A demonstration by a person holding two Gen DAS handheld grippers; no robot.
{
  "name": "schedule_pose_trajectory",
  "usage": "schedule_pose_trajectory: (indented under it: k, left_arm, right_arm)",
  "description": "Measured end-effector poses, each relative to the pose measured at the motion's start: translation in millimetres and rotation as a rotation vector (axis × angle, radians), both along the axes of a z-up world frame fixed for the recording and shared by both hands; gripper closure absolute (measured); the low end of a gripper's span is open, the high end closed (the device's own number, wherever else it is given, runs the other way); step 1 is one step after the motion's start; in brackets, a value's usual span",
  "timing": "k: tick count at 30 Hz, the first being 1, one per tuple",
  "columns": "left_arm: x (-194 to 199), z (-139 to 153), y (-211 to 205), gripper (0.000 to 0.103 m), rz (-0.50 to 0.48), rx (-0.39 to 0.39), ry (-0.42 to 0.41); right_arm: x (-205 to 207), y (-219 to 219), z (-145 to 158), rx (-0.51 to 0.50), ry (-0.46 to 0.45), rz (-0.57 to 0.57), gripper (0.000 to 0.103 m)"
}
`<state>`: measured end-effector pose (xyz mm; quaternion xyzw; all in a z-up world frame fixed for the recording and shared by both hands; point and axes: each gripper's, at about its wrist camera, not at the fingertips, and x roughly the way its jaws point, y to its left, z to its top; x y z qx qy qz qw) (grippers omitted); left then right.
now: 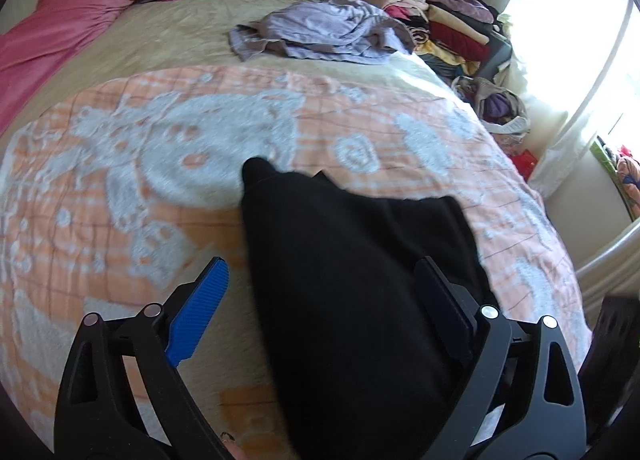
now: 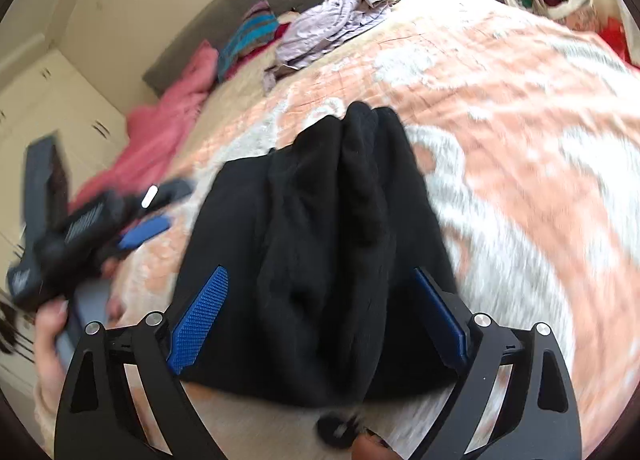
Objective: Fold small clothes
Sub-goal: 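Grip the folded sweatshirt edge with the right tool and pull it straight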
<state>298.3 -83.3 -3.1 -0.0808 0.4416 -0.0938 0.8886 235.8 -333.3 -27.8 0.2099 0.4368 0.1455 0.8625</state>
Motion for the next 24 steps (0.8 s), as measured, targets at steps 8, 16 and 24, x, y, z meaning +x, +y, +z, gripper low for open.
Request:
schedule_pose_trajectory:
  k: [8,16,24]
  left_arm:
    - [-21.8,-31.5,8.9,0.014,-0.005,0.045,0.017]
    - [-25.3,-29.7,-10.2,0.014,-0.038,0.037,0.023]
    - [-39.9,-34.0,-35.3,0.012,-0.083,0.075,0.006]
  right_arm:
    - [39.3,0.4,-11.1,-0.028,0.0,0.034,0.035]
    - [36.2,0.0,1.7,-0.071,-0.116,0.079,0.084]
    - [33.4,-23.8,12.6,-0.152,-0.165,0.04,0.097]
